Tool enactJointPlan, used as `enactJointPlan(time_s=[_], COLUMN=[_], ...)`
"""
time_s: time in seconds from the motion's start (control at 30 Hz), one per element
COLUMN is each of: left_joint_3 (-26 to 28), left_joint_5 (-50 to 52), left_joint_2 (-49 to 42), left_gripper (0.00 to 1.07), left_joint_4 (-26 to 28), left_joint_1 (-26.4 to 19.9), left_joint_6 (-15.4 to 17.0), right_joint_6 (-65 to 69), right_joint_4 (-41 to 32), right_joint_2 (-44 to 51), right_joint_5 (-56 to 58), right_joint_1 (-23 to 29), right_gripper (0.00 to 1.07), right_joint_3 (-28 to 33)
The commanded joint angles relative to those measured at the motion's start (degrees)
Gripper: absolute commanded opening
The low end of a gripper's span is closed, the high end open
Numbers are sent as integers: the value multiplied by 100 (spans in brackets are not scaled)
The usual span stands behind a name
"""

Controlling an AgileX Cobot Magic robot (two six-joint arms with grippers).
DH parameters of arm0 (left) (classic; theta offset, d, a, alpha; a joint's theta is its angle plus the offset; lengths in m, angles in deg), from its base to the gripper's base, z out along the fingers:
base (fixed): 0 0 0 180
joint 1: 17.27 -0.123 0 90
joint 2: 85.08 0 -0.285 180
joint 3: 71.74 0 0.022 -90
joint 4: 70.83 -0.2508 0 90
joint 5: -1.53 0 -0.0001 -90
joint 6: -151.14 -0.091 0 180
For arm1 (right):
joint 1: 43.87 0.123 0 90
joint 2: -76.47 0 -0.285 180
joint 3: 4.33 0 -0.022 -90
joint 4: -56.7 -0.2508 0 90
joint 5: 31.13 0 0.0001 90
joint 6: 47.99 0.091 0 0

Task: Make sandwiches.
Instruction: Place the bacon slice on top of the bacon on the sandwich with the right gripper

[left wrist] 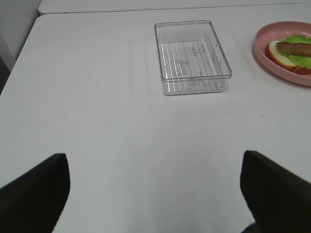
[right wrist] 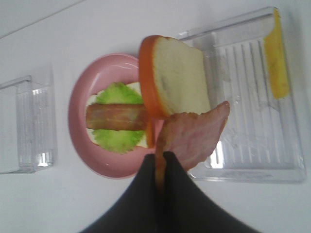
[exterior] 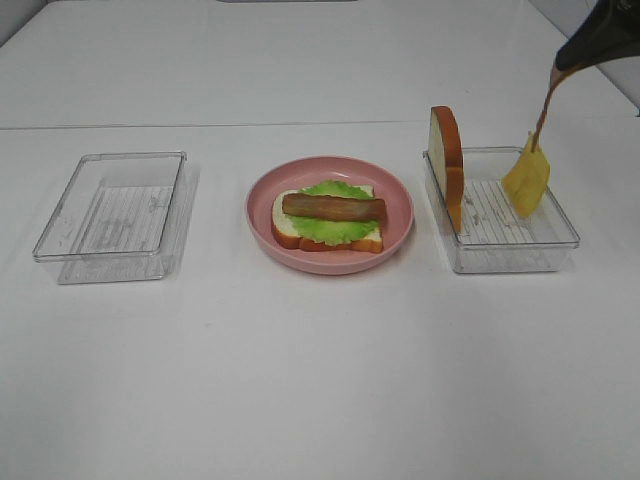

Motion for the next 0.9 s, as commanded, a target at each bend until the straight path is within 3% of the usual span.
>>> enactJointPlan(time_s=[0.03, 0.27, 0.57, 0.9], left_joint_3=[0, 0, 0, 0], left_joint_5=[29, 29, 29, 29], left_joint_2=[-86, -86, -86, -86], left_gripper=[89, 89, 89, 89], left_joint_4=[40, 40, 40, 40], left_joint_1=[11, 11, 11, 11], left_joint_6=[40, 40, 40, 40], right_joint_6=[-160, -315, -636, -636], right_joint_4=[-206, -607, -1289, -1364], right_joint_2=[63, -206, -1261, -2206], right_joint_5=[-172, -596, -596, -625], right_joint_1=[218, 1421, 2406, 2659], right_gripper=[0, 0, 0, 0], right_joint_3=[-183, -779, -1616, -2108])
